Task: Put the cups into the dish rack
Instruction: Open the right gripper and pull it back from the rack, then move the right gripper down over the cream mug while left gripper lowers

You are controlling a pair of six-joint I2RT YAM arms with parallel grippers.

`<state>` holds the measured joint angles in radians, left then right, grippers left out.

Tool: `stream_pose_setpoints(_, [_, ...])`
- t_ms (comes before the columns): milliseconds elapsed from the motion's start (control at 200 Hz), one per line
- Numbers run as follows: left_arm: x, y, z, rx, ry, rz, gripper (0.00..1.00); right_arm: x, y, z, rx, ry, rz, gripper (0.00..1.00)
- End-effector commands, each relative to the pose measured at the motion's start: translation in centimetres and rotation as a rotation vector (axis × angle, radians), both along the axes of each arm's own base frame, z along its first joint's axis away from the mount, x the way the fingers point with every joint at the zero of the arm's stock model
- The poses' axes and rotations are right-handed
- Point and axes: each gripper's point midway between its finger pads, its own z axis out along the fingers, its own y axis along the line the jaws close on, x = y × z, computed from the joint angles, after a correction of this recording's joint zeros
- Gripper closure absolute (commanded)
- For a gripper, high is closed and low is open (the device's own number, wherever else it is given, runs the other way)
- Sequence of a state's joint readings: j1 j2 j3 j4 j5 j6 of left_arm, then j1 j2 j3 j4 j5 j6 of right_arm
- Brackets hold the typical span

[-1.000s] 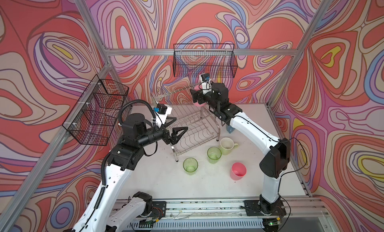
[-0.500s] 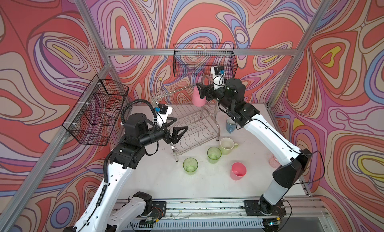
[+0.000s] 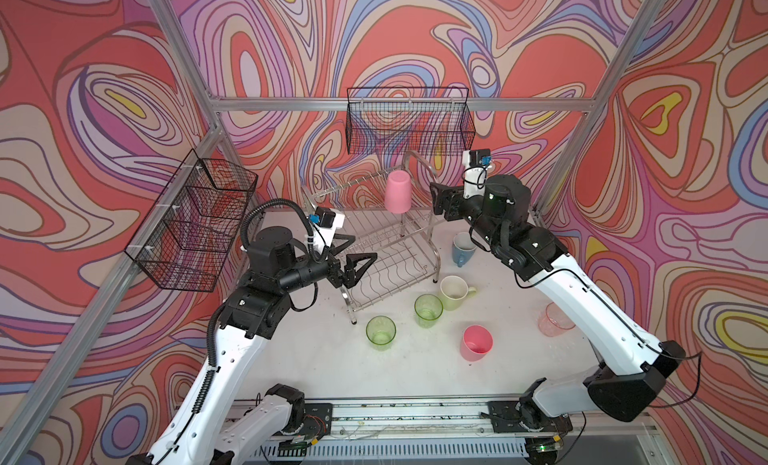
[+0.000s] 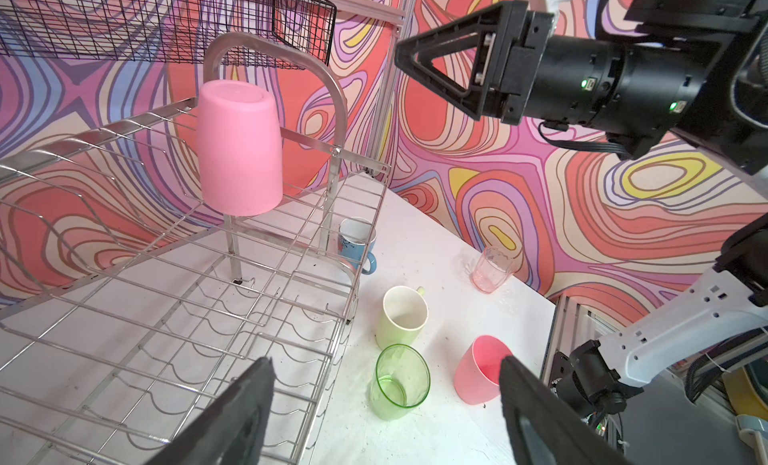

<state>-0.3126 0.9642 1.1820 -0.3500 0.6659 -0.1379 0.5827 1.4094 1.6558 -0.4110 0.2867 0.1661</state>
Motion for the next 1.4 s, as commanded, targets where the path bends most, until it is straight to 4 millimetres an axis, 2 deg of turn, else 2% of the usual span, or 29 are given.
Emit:
stream_pose_setpoints(0, [-0.1, -0.2, 1.2, -0.028, -0.027, -0.012, 0.13, -1.5, -4.8, -1.4, 0.025, 0.096, -0.144, 0.11])
stream_pose_setpoints(110, [-0.3, -0.5, 1.4, -0.031, -0.026, -0.014, 0.13, -2.4, -8.0, -3.0, 0.045, 0.176, -0.212, 0.12])
stream_pose_setpoints(220, [-0.4, -0.9, 1.3, -0.014, -0.022, -0.014, 0.14, -2.9, -10.2, -4.9, 0.058, 0.253, -0.264, 0.13])
stream_pose_setpoints(666, [-2.1, -3.3, 0.2, 0.070, -0.031, -0.036, 0.16, -4.6, -13.7, -12.5, 0.118, 0.546, -0.326, 0.19])
stream_pose_setpoints(891, [-2.9, -4.6, -0.6, 0.115, -0.037, -0.057, 0.16, -4.6, -14.0, -16.0, 0.115, 0.643, -0.320, 0.20])
stream_pose_setpoints(1167, [-3.9, -6.2, -1.9, 0.187, -0.068, -0.040, 0.18, -4.1, -13.1, -20.2, 0.099, 0.750, -0.274, 0.22])
stream_pose_setpoints(1397, [-4.8, -8.1, -3.7, 0.261, -0.086, -0.031, 0.18, -3.8, -12.6, -23.6, 0.052, 0.828, -0.243, 0.25])
